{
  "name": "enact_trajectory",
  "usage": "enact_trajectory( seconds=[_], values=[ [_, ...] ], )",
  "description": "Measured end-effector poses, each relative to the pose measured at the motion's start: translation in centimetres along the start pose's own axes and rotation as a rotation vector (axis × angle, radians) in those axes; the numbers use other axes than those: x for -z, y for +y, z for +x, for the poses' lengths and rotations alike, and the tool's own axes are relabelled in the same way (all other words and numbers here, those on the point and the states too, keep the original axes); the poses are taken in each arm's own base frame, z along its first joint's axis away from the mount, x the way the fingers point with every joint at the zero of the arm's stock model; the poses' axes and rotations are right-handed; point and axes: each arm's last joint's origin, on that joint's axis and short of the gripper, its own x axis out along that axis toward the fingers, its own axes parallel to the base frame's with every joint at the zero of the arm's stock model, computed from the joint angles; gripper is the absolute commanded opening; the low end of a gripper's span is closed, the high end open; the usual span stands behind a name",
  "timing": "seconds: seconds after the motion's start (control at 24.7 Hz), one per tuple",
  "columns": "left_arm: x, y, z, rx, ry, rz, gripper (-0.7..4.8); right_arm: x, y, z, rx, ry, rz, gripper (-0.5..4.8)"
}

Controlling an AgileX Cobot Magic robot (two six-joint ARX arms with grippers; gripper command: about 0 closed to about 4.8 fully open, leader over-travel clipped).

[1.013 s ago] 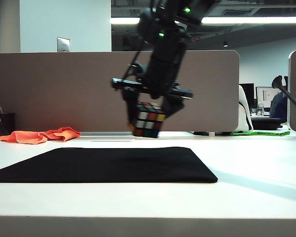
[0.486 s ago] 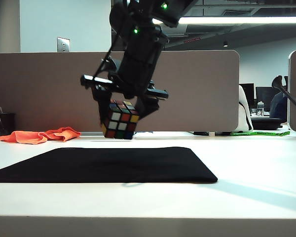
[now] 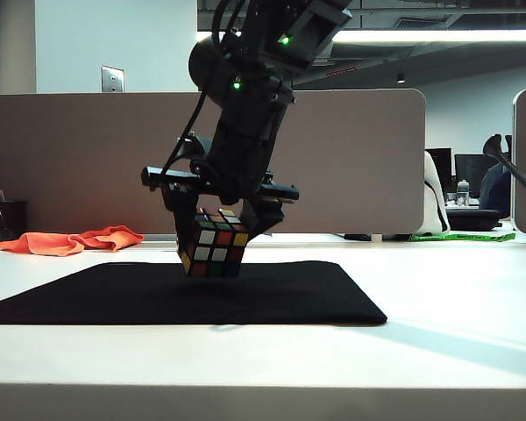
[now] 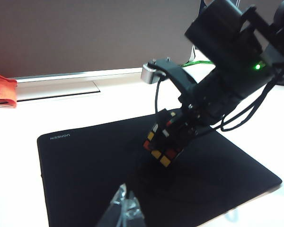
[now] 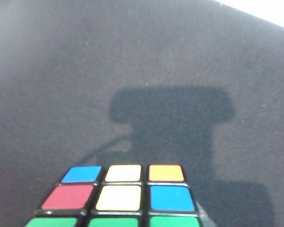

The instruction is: Pick up the cube on the right side of the mouse pad, then place it in the center of the mouse pad.

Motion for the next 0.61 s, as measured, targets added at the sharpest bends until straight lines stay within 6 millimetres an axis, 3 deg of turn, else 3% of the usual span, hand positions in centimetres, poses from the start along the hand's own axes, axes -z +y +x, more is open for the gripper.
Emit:
enact_trajectory(
  seconds=[0.32, 0.61],
  values=[
    [0.0, 0.0, 0.0, 0.000, 0.000, 0.000, -0.06, 0.2, -0.2, 1.9, 0.008, -0.030, 0.006, 3.15],
    [0.0, 0.0, 0.0, 0.000, 0.001, 0.000, -0.06, -0.2, -0.4, 2.0, 0.040, -0.079, 0.015, 3.15]
  ],
)
